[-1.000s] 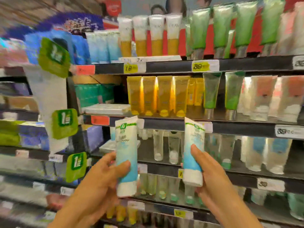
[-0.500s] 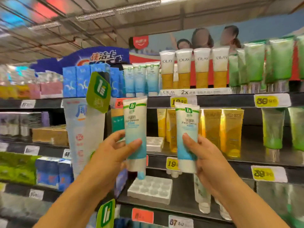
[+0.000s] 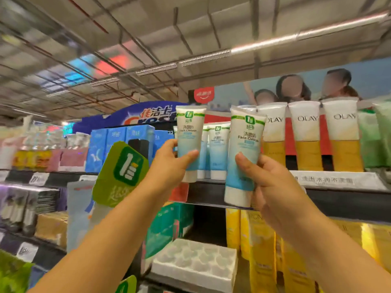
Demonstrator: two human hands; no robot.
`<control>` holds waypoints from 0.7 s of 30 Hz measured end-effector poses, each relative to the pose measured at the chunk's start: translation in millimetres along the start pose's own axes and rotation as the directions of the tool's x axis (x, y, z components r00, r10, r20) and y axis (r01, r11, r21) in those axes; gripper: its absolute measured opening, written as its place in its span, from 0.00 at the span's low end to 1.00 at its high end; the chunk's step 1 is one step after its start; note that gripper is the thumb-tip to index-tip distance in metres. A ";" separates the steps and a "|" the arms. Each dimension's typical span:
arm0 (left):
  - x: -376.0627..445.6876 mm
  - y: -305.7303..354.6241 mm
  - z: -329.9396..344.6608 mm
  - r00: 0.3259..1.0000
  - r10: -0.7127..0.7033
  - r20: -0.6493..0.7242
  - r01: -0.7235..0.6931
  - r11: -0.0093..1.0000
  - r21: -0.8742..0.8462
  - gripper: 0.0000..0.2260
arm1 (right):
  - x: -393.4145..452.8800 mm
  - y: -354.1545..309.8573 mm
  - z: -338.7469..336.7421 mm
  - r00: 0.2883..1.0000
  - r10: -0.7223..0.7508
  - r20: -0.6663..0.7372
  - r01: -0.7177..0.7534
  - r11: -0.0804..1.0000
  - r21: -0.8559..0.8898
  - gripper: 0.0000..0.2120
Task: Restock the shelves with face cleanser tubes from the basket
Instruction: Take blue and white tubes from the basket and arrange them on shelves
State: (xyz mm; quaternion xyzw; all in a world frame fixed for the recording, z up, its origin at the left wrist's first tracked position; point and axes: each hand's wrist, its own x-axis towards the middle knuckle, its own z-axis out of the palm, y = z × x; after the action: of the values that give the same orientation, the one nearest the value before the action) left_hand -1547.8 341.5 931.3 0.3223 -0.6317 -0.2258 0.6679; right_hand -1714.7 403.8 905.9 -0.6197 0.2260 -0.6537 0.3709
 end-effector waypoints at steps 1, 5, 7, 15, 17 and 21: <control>7.6 -3.3 2.5 1.000 0.010 -0.026 -0.008 0.999 0.040 0.12 | 6.5 -0.5 0.8 1.000 -0.020 0.022 0.020 1.000 -0.008 0.23; 25.3 -17.7 6.2 0.994 0.021 -0.105 -0.004 0.988 0.154 0.14 | 27.8 -5.2 5.1 0.994 -0.106 0.038 0.109 0.991 -0.079 0.22; 30.4 -24.2 5.1 0.993 0.025 -0.112 -0.002 0.979 0.204 0.13 | 39.7 -5.6 9.3 0.992 -0.121 0.031 0.124 0.985 -0.122 0.16; 51.9 -31.8 -1.9 0.993 -0.070 -0.093 0.100 0.924 0.368 0.16 | 83.2 16.6 40.0 0.997 -0.040 -0.068 0.020 0.961 -0.277 0.12; 53.6 -32.5 -2.5 0.993 -0.084 -0.078 0.107 0.921 0.375 0.15 | 90.4 24.4 46.4 0.995 -0.019 -0.094 -0.012 0.948 -0.319 0.13; 55.5 -33.1 -3.2 0.995 -0.097 -0.039 0.104 0.929 0.356 0.14 | 100.0 33.7 56.2 0.986 -0.047 -0.160 -0.023 0.911 -0.411 0.16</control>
State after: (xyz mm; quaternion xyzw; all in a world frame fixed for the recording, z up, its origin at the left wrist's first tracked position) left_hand -1535.5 279.8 946.4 0.4727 -0.6379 -0.1376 0.5922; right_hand -1648.6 315.5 952.0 -0.6283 0.3848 -0.6433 0.2079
